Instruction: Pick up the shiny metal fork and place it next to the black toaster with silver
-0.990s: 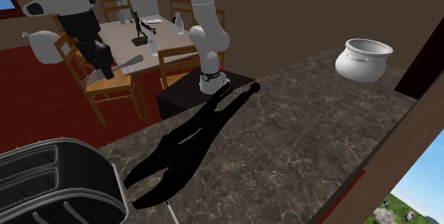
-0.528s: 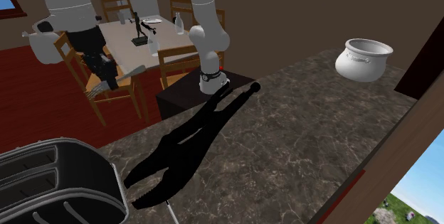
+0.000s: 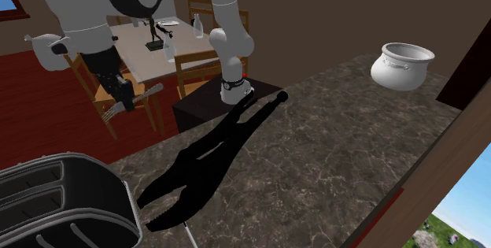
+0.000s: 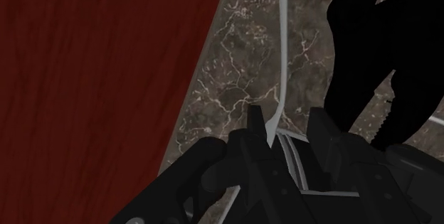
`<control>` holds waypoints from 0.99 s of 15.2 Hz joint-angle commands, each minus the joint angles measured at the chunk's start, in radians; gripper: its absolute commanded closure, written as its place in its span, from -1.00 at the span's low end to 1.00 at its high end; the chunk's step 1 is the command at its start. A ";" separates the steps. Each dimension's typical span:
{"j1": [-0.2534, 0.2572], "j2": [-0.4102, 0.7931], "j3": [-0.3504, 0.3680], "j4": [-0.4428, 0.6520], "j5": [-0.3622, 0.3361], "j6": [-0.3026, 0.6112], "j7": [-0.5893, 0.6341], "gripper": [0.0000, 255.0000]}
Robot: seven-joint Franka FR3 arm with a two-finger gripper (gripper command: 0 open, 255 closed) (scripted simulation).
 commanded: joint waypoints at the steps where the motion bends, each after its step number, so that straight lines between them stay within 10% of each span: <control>1: 0.001 0.001 0.000 -0.029 0.000 0.030 -0.001 1.00; 15: 0.003 0.038 0.000 -0.170 -0.002 0.208 -0.012 1.00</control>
